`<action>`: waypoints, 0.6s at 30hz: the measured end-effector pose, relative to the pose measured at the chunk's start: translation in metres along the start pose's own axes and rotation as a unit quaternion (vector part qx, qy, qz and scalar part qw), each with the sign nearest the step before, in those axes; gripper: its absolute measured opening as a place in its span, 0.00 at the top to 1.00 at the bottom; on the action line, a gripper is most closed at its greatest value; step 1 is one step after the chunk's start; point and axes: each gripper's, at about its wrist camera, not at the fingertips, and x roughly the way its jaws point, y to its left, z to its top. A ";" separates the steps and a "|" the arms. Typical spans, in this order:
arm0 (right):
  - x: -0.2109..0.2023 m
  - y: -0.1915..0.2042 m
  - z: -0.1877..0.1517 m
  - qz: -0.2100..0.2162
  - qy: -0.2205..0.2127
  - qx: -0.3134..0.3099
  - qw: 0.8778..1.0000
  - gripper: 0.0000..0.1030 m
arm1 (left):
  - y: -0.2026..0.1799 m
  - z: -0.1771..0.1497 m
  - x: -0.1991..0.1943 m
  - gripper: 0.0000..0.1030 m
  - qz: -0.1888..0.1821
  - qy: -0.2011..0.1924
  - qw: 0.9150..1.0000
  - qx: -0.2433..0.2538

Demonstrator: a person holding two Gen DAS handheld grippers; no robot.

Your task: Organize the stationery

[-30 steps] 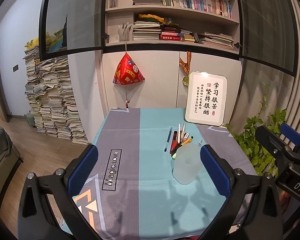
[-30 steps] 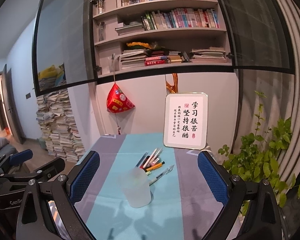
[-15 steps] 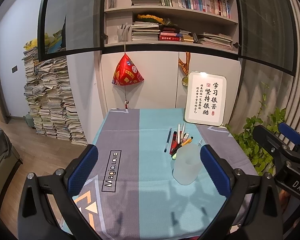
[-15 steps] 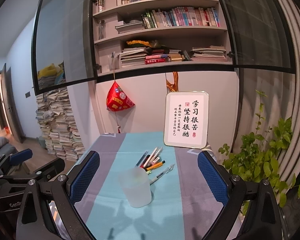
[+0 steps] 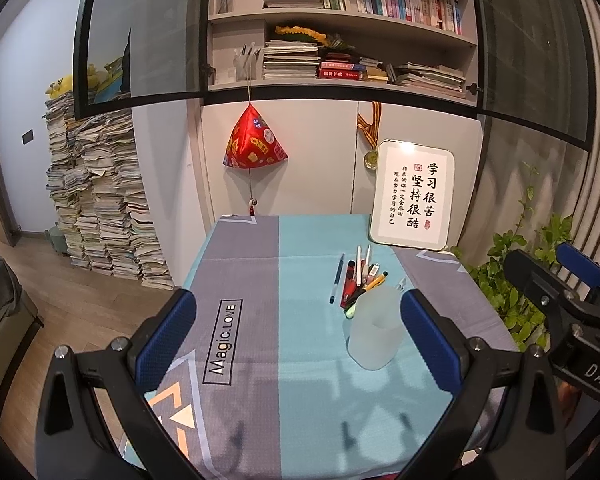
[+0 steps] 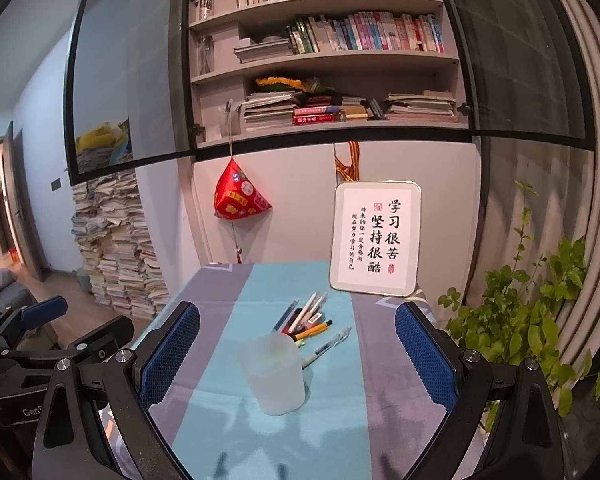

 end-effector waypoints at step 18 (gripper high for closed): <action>0.080 0.008 -0.044 0.028 0.099 -0.038 0.994 0.04 | 0.038 -0.005 0.044 0.01 0.042 0.040 0.998 -0.036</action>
